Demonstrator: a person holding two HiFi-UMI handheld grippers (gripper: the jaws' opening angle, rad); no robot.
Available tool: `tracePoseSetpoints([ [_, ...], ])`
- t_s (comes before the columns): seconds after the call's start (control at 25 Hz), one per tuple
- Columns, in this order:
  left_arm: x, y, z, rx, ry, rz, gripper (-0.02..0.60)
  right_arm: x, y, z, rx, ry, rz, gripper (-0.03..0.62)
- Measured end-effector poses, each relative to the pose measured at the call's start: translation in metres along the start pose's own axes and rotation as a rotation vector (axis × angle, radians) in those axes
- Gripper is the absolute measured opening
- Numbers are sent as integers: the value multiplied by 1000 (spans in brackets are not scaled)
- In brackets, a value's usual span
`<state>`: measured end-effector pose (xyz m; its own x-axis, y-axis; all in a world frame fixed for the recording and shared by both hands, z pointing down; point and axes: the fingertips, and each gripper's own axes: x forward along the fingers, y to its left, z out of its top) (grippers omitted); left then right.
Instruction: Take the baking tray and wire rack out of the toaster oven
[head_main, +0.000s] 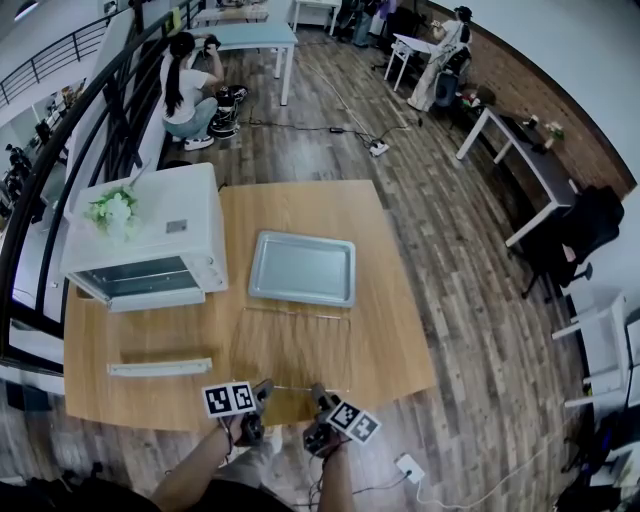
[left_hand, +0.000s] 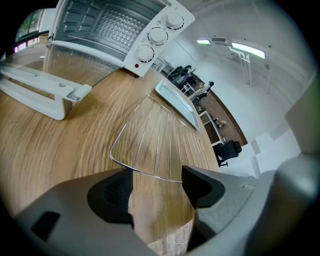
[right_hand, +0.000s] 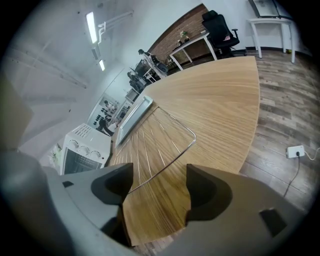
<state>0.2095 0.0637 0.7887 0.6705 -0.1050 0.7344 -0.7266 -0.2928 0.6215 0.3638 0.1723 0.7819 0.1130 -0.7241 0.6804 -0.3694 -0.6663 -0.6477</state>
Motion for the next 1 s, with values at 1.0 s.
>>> tracePoseSetpoints([
  [1.0, -56, -5, 34, 125, -100, -26, 288, -29, 50, -10, -120, -46, 18, 305],
])
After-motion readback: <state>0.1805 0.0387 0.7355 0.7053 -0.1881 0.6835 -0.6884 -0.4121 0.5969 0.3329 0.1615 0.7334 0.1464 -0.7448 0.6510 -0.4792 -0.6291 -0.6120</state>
